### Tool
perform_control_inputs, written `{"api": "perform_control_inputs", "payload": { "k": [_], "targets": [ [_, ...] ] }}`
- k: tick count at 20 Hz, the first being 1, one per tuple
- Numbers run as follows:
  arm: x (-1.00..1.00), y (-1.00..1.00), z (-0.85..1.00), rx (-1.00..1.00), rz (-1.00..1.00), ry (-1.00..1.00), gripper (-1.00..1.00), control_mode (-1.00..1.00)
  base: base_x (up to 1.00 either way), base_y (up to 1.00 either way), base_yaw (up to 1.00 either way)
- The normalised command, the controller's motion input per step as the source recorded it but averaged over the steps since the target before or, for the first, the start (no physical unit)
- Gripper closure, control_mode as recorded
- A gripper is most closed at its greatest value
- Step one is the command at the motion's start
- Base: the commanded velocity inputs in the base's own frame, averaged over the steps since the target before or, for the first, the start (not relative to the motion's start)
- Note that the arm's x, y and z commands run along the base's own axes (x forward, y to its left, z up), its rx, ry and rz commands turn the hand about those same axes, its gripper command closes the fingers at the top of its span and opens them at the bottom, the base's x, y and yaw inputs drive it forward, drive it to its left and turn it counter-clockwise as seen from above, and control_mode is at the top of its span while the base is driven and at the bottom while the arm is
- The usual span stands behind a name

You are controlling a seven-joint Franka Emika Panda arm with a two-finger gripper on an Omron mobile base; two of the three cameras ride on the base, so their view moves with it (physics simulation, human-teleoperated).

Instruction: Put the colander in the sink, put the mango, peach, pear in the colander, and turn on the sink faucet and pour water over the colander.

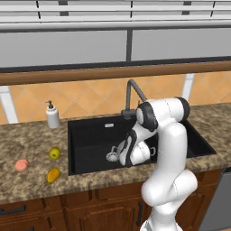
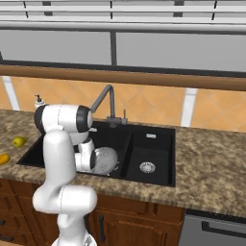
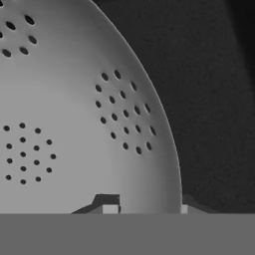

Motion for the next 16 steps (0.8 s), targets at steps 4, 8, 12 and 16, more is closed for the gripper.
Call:
{"api": "perform_control_inputs", "payload": {
  "k": [4, 8, 12, 16],
  "targets": [
    [0.05, 1.0, -0.34, 0.0, -0.23, 0.0, -1.0, -1.0, 0.0, 0.0, 0.0],
    [0.12, 0.86, -0.31, 0.0, -0.22, 0.0, -1.0, -1.0, 0.0, 0.0, 0.0],
    [0.02, 0.88, -0.07, 0.0, -0.17, -0.02, -1.0, -1.0, 0.0, 0.0, 0.0],
    [0.0, 1.0, 0.11, 0.0, -0.16, -0.02, -1.0, -1.0, 0.0, 0.0, 0.0]
  ]
}}
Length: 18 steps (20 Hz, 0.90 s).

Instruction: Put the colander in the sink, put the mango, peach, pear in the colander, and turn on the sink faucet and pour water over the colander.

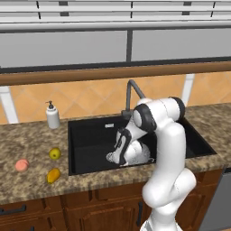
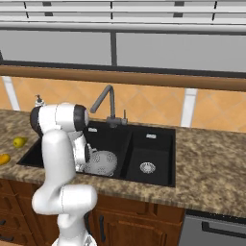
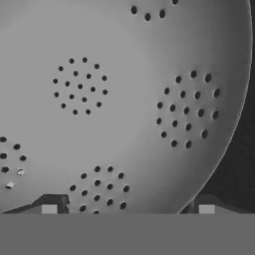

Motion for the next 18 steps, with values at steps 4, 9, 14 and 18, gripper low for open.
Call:
{"api": "perform_control_inputs", "payload": {
  "k": [4, 9, 14, 18],
  "targets": [
    [0.0, 0.94, 0.3, 0.0, -0.18, -0.11, -1.0, -1.0, 0.0, 0.0, 0.0],
    [-0.01, 0.66, 0.57, 0.0, -0.23, -0.07, -1.0, -1.0, 0.0, 0.0, 0.0],
    [-0.27, 0.88, 1.0, -0.01, -0.09, 0.17, -1.0, -1.0, 0.0, 0.0, 0.0],
    [-0.3, 0.7, 1.0, -0.03, 0.0, 0.17, -1.0, -1.0, 0.0, 0.0, 0.0]
  ]
}}
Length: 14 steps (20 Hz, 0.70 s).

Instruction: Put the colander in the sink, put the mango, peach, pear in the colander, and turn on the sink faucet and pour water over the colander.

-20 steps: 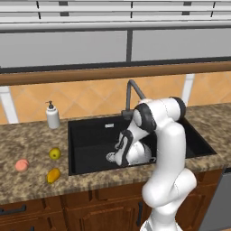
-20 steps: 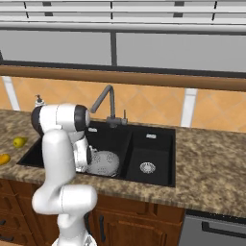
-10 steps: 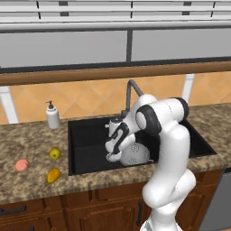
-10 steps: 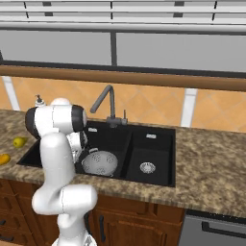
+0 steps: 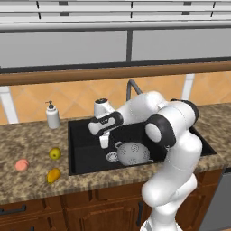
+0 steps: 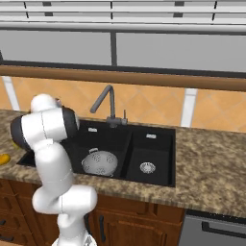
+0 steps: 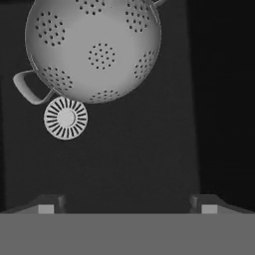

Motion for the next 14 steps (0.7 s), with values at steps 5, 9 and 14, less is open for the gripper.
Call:
{"api": "perform_control_inputs", "payload": {
  "k": [5, 9, 14],
  "targets": [
    [-0.9, -0.07, 0.7, 0.04, 0.12, -0.37, -1.0, -1.0, 0.0, 0.0, 0.0],
    [-1.0, -0.22, 0.21, 0.16, 0.29, -0.52, -1.0, -1.0, 0.0, 0.0, 0.0],
    [-0.93, -0.01, 0.48, 0.11, 0.38, -0.12, -1.0, -1.0, 0.0, 0.0, 0.0]
  ]
}}
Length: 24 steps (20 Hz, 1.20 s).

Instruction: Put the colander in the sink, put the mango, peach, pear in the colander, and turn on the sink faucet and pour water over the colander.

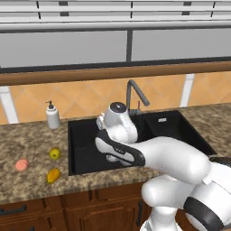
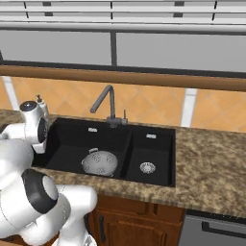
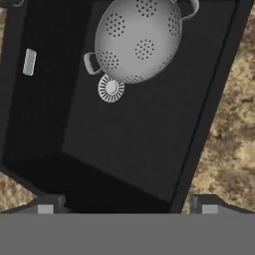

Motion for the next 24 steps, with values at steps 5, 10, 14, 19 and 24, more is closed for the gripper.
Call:
{"api": "perform_control_inputs", "payload": {
  "k": [5, 10, 14, 19, 24],
  "targets": [
    [-0.43, 0.23, 0.84, -0.08, 0.61, 0.15, -1.0, -1.0, 0.0, 0.0, 0.0],
    [-0.45, 0.73, 0.59, -0.35, 0.69, 0.2, -1.0, -1.0, 0.0, 0.0, 0.0],
    [-0.48, 0.64, 0.26, -0.33, 0.57, -0.15, -1.0, -1.0, 0.0, 0.0, 0.0],
    [-0.29, 0.25, 0.01, -0.12, 0.33, -0.61, -1.0, -1.0, 0.0, 0.0, 0.0],
    [0.16, 0.21, 0.0, -0.01, 0.29, -0.16, -1.0, -1.0, 0.0, 0.0, 0.0]
  ]
}}
